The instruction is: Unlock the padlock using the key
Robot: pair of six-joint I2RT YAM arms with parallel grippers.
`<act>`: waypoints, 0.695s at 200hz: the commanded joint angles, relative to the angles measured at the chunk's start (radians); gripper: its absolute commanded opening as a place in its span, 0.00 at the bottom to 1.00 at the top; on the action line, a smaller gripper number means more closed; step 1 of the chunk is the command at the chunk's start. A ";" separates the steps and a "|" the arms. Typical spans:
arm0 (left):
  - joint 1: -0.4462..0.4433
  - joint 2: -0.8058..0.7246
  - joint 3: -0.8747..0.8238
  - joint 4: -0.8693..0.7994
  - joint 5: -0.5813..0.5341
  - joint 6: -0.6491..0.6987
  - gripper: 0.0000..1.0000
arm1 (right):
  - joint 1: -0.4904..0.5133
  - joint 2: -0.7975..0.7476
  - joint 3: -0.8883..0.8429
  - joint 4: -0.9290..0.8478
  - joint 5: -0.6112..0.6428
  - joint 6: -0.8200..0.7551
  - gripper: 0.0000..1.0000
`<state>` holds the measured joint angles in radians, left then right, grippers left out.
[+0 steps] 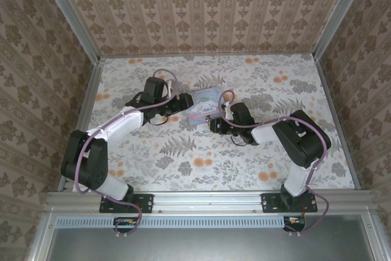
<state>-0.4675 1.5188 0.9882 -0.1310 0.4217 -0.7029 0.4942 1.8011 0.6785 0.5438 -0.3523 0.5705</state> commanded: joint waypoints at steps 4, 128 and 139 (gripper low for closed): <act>0.030 0.025 0.050 -0.023 0.012 0.038 0.80 | 0.007 0.040 -0.002 -0.020 -0.023 -0.008 0.26; -0.160 0.200 0.329 -0.391 -0.344 0.366 0.79 | 0.004 -0.032 -0.038 -0.083 0.072 0.059 0.00; -0.181 0.229 0.347 -0.406 -0.372 0.376 0.79 | 0.004 -0.033 -0.046 -0.081 0.083 0.071 0.00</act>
<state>-0.6037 1.6890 1.2865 -0.4065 0.1993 -0.4347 0.4961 1.7855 0.6655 0.5388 -0.3305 0.6029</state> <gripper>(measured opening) 0.793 0.078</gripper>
